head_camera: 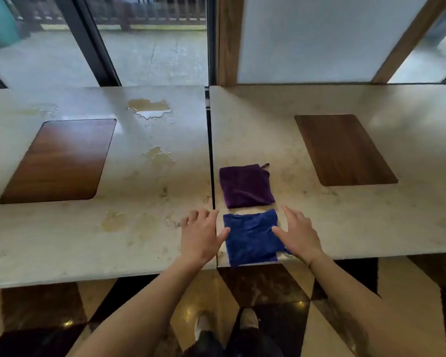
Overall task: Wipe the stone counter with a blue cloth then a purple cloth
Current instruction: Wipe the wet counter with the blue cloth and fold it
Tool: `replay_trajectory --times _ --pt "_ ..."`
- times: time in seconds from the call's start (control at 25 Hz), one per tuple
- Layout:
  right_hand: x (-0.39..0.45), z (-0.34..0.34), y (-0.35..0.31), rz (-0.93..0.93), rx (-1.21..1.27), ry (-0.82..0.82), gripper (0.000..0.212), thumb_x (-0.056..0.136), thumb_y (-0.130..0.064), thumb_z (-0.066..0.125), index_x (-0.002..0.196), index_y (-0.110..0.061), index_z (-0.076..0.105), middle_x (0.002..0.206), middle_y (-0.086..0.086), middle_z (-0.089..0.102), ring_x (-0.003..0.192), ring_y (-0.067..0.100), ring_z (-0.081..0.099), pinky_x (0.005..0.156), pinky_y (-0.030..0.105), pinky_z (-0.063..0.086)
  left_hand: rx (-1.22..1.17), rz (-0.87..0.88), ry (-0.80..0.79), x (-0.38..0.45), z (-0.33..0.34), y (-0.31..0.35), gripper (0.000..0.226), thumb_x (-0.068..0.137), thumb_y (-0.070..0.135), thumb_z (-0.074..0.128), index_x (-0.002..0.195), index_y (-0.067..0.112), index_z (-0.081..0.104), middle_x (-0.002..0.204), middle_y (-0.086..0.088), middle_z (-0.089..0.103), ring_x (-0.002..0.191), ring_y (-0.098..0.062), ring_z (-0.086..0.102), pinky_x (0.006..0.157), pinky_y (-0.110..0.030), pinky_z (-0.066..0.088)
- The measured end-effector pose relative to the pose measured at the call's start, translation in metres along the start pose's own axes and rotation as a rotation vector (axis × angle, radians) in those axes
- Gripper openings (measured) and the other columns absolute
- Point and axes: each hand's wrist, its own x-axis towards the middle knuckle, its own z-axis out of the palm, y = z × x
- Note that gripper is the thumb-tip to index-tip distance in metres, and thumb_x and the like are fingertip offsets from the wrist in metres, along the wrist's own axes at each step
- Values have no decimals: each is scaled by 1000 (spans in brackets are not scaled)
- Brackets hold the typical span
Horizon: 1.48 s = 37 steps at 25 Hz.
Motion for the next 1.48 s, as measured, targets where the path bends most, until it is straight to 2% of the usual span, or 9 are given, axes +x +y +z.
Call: replay_trajectory --times 0.16,0.28,0.44,0.6,0.76,1.12,1.2,1.36,1.48 --pt "44 23 3 70 108 -185 71 94 -37 62 154 -18 30 149 13 41 133 33 42 110 41 37 -113 -257 -202 28 28 23 50 94 56 48 131 22 51 132 -6 56 127 -31 41 102 -48 32" --pt "57 35 1 91 175 -193 76 91 -27 68 155 -19 28 139 14 43 125 34 50 106 39 41 -240 -359 -186 33 48 32 38 93 46 55 120 20 54 120 -5 60 120 -31 46 99 -48 37" --pt "65 39 4 83 173 -196 61 85 -17 71 141 -17 46 128 14 62 113 34 59 92 37 48 -579 -555 -154 43 54 37 30 88 28 61 117 21 57 111 -3 65 109 -27 57 96 -48 47" --pt "55 37 7 54 185 -221 24 85 -19 66 107 -22 58 115 8 59 101 27 57 85 37 48 -802 -539 -158 39 44 44 22 93 19 60 115 16 63 104 -2 66 100 -22 62 85 -37 53" --pt "36 24 7 15 472 -220 18 84 -6 64 91 -17 50 93 5 59 83 22 55 64 29 46 -1020 -434 -128 16 16 41 17 101 17 50 117 20 55 114 0 61 101 -17 62 83 -36 58" --pt "-24 20 -83 -174 956 -328 40 93 -5 65 123 -27 50 116 4 62 105 24 63 80 35 60 -937 -318 28 -56 -49 -34 19 107 32 33 125 31 38 100 -8 66 88 -24 64 74 -41 53" --pt "-36 31 -111 -218 976 -322 52 93 -1 65 131 -32 49 119 4 62 106 21 65 77 30 59 -946 -319 42 -67 -54 -66 19 107 33 34 125 32 39 98 -11 66 81 -24 63 68 -39 50" --pt "-59 71 -155 -222 927 -271 61 92 -1 65 132 -44 49 127 3 60 111 18 63 87 32 59 -977 -326 16 -81 -50 -129 20 106 31 36 126 34 41 103 -3 66 91 -21 66 82 -47 55" --pt "-76 94 -173 -192 882 -219 69 93 4 61 141 -41 42 134 0 55 116 14 60 86 19 56 -975 -281 -25 -84 -43 -160 19 106 30 39 124 34 44 103 0 67 92 -20 67 83 -49 55"
